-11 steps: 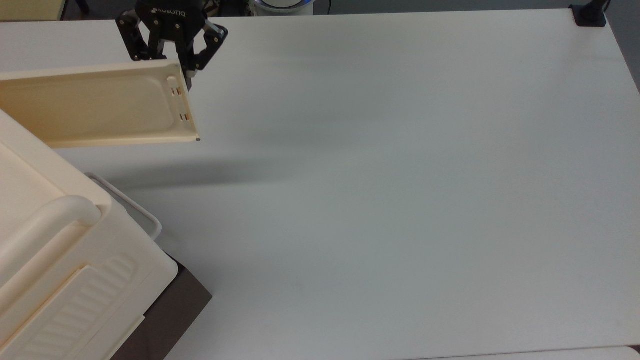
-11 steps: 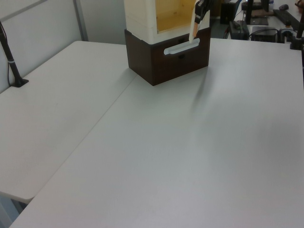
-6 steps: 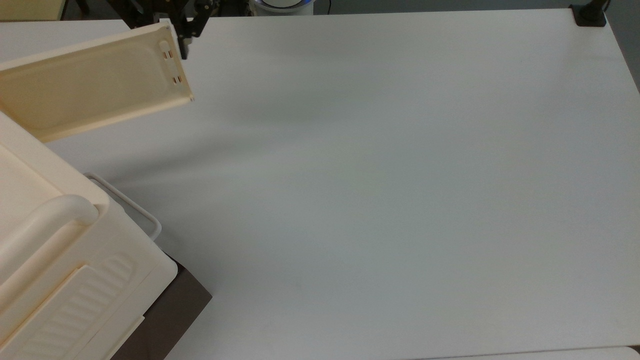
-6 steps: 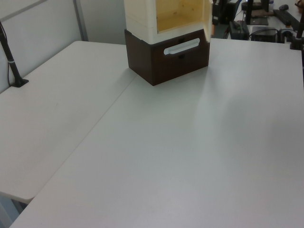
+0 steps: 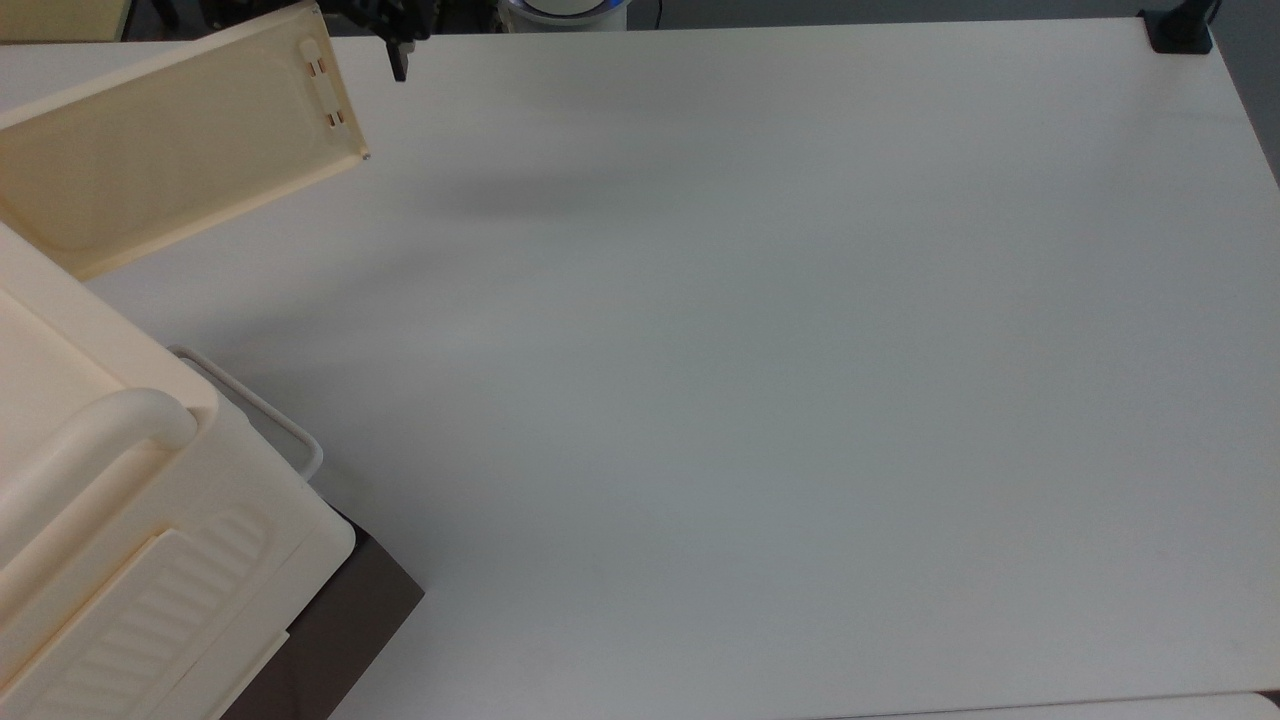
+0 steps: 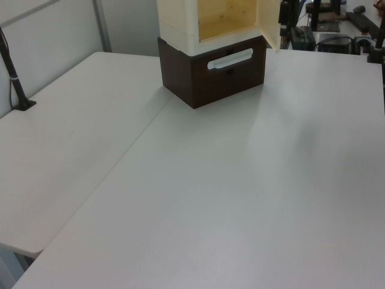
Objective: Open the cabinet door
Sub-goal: 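Release the door and raise the gripper away from the cabinet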
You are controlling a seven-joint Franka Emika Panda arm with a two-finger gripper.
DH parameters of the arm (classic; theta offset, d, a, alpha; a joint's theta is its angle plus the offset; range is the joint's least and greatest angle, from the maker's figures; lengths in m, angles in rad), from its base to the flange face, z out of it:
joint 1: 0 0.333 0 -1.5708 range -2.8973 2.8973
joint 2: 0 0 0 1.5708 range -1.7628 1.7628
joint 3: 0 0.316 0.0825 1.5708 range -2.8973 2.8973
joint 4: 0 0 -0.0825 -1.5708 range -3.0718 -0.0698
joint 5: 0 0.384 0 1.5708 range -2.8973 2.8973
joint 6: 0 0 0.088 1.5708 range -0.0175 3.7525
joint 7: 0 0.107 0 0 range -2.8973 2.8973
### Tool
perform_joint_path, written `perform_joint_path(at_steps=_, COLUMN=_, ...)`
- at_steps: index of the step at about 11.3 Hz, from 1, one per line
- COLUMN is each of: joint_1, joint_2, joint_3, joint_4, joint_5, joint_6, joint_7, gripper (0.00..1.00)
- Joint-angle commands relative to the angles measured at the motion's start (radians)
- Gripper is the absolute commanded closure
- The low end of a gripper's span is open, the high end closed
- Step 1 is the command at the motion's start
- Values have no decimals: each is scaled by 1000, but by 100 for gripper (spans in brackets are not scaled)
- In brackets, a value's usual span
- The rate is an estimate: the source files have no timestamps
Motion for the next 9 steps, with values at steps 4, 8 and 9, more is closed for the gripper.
perform_joint_path(at_steps=4, joint_1=4, joint_2=-83, joint_3=13, joint_4=-11, joint_5=13, joint_6=-165, joint_7=48, gripper=0)
perform_joint_path(at_steps=8, joint_1=93, joint_2=-83, joint_3=17, joint_4=-17, joint_5=7, joint_6=-171, joint_7=193, gripper=0)
perform_joint_path(at_steps=9, joint_1=120, joint_2=-83, joint_3=17, joint_4=-18, joint_5=5, joint_6=-170, joint_7=220, gripper=0)
